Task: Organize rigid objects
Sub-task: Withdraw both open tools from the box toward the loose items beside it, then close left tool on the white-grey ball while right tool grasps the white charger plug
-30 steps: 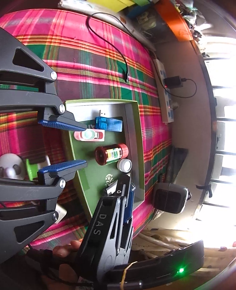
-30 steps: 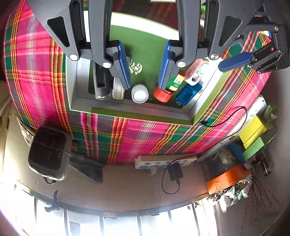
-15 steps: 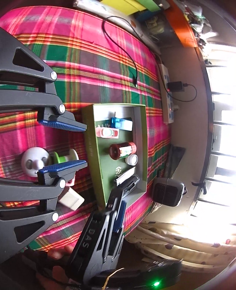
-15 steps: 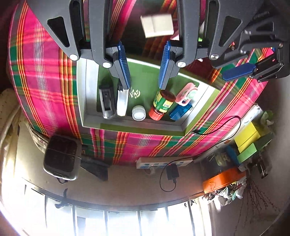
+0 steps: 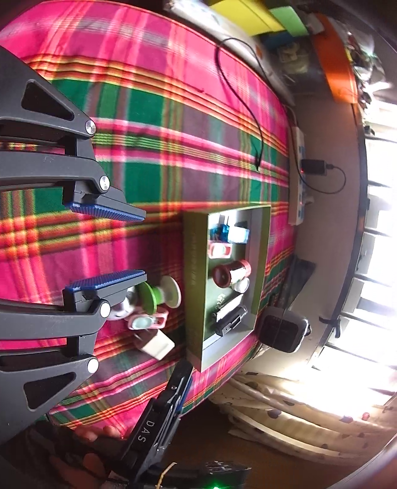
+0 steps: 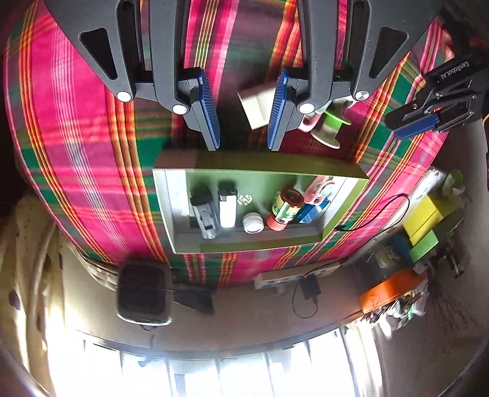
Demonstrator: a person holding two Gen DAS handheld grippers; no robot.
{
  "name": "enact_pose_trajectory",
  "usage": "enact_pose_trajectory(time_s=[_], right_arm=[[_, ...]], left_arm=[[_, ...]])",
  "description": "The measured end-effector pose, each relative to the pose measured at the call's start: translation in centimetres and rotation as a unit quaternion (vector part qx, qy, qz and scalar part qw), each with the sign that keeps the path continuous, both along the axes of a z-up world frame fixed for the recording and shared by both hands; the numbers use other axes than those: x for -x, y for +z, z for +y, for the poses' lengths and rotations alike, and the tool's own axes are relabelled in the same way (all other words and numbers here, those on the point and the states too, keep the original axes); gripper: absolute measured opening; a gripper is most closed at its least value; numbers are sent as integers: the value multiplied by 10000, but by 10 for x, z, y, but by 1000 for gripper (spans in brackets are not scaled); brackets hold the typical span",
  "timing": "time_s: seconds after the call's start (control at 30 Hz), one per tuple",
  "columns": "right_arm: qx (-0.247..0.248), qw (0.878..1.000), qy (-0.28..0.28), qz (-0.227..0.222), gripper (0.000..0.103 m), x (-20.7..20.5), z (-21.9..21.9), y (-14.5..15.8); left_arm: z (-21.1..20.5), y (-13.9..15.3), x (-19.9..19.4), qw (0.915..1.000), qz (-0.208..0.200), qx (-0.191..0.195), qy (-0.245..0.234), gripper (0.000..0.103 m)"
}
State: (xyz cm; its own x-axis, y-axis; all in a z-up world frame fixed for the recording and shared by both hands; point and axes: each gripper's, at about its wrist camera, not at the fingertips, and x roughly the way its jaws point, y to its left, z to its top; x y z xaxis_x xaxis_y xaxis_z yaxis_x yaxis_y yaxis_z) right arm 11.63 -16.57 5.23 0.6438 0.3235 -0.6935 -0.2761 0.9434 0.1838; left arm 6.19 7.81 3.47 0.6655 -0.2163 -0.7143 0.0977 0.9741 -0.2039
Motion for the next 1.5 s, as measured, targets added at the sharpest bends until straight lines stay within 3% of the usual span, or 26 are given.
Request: enact_pose_trajectory(time_s=[0.07, 0.13, 0.57, 0.83, 1.27, 1.4, 1.5], right_arm=[[-115, 9998, -73, 116, 57, 3, -3, -6], [-146, 9994, -192, 250, 62, 4, -4, -12], [199, 9978, -431, 454, 62, -5, 24, -25], [136, 9972, -416, 609, 62, -14, 26, -31], [914, 9947, -263, 391, 62, 10, 5, -31], [1091, 9932, -283, 297, 62, 13, -4, -31], [1049, 9934, -308, 346, 62, 11, -13, -33]], left_arm=[[6, -2, 5, 10000, 19, 80, 26, 32], [11, -5, 9, 9999, 19, 108, 62, 33], [7, -16, 19, 9994, 122, 272, -188, 36], [2, -19, 14, 9992, 223, 289, -182, 36], [-16, -21, 7, 9988, 382, 235, -206, 37], [-24, -23, 5, 9982, 450, 288, -269, 48], [-28, -24, 3, 9974, 505, 409, -309, 48]])
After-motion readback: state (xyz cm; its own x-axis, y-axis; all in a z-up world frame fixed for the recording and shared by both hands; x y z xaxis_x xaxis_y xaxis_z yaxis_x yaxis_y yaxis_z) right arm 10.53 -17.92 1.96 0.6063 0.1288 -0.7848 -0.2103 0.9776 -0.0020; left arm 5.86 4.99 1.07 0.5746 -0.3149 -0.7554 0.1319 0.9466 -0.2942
